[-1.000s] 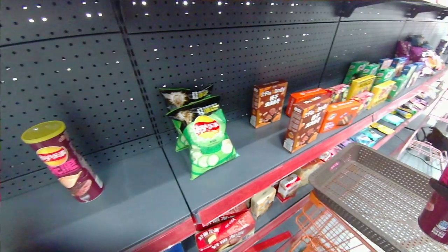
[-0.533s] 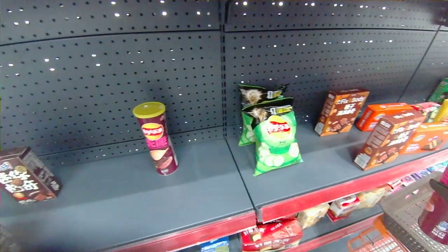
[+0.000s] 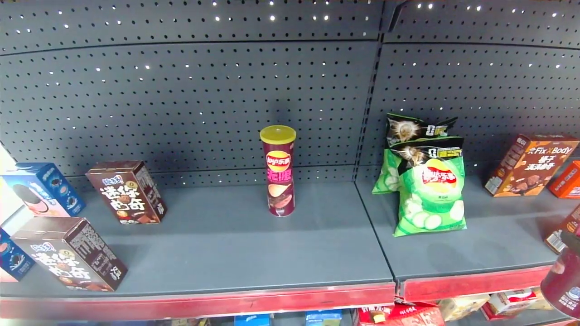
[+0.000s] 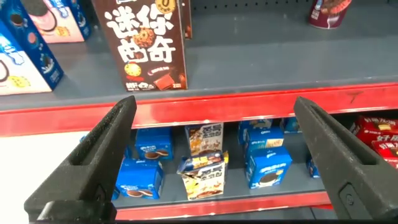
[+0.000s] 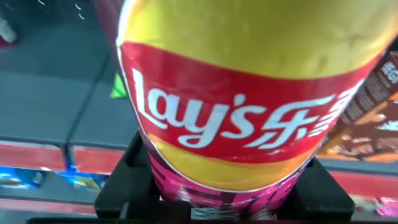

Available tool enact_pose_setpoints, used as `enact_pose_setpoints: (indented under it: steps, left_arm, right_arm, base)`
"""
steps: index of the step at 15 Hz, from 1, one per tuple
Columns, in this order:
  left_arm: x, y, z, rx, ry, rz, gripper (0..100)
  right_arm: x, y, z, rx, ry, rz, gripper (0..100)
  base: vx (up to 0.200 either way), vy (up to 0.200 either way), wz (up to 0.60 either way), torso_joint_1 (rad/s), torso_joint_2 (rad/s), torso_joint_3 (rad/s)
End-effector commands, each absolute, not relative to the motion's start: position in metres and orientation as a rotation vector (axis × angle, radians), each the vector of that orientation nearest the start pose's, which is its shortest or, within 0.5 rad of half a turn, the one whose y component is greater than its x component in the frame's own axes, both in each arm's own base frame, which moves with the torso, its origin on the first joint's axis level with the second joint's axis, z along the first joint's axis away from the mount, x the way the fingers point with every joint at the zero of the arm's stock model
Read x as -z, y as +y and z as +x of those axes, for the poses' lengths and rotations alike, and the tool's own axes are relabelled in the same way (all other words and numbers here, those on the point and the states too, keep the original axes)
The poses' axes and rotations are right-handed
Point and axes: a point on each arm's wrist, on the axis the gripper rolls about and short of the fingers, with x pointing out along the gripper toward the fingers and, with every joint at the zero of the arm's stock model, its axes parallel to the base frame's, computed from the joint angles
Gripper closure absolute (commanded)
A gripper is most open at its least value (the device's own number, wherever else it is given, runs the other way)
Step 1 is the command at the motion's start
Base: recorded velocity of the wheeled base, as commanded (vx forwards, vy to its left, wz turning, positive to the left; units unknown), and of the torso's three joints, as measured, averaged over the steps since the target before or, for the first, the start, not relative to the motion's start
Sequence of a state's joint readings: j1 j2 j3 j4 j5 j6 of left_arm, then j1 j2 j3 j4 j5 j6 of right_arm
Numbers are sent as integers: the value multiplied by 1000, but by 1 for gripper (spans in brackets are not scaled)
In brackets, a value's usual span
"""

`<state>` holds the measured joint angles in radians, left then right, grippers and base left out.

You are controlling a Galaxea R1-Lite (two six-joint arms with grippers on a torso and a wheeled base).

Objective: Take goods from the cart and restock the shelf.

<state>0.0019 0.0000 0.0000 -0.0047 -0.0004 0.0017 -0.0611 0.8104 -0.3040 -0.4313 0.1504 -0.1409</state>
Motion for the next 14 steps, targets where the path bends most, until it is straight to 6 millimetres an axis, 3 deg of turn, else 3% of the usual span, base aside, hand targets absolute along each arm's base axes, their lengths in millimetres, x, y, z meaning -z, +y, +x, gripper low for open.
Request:
enact_pose_setpoints:
  steps: [1,8,14]
  left_arm:
    - [-76,0,-23,-2,-5,2,0]
    - [-76,0,-23,-2,-5,2,0]
    - [-76,0,-23,-2,-5,2,0]
  right_arm:
    - [-196,0,79,-116,32,-131,100]
    - [-191,-1,62,-88,66,-213,100]
    - [-184,4,58,-175,22,-101,100]
  base:
    - [0,0,0,0,0,0]
    - [0,0,0,0,0,0]
    - [0,0,0,0,0,0]
